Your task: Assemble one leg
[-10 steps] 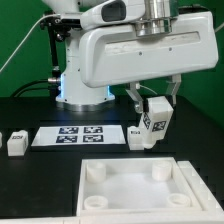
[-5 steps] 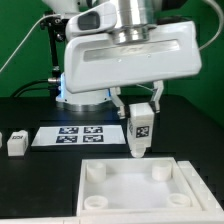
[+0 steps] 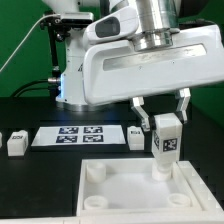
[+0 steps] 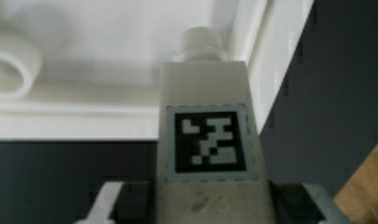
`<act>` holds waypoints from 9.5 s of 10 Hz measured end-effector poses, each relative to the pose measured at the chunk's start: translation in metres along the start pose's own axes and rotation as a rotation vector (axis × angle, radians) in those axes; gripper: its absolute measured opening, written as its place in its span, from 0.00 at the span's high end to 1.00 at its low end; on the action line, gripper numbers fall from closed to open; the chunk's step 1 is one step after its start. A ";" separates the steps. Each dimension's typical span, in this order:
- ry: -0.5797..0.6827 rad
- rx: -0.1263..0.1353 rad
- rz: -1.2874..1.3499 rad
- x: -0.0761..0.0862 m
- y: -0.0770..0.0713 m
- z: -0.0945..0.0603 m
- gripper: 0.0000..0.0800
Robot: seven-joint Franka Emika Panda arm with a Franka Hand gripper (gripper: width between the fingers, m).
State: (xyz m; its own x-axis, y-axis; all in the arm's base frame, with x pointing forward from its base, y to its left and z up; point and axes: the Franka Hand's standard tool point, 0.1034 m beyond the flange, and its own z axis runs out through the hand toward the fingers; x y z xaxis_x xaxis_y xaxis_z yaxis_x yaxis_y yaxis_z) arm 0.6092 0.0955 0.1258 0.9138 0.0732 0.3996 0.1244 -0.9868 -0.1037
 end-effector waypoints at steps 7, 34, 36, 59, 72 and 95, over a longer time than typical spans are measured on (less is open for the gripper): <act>0.163 -0.041 -0.023 0.009 0.001 0.004 0.63; 0.218 -0.054 -0.035 0.000 -0.004 0.041 0.63; 0.204 -0.051 -0.034 -0.001 -0.003 0.041 0.60; -0.411 0.050 0.142 0.004 -0.009 0.014 0.19; -0.417 -0.008 0.159 0.013 -0.001 0.036 0.19; -0.350 -0.203 1.367 0.007 -0.007 0.048 0.57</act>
Offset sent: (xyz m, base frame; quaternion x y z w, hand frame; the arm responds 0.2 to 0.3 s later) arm 0.0000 0.0000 0.0000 0.0000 0.0000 0.0000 1.0000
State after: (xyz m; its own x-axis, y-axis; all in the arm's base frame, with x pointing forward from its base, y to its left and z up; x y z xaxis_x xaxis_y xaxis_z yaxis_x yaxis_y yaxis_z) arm 0.6332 0.1100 0.0858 0.3188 -0.9356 -0.1516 -0.9475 -0.3106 -0.0758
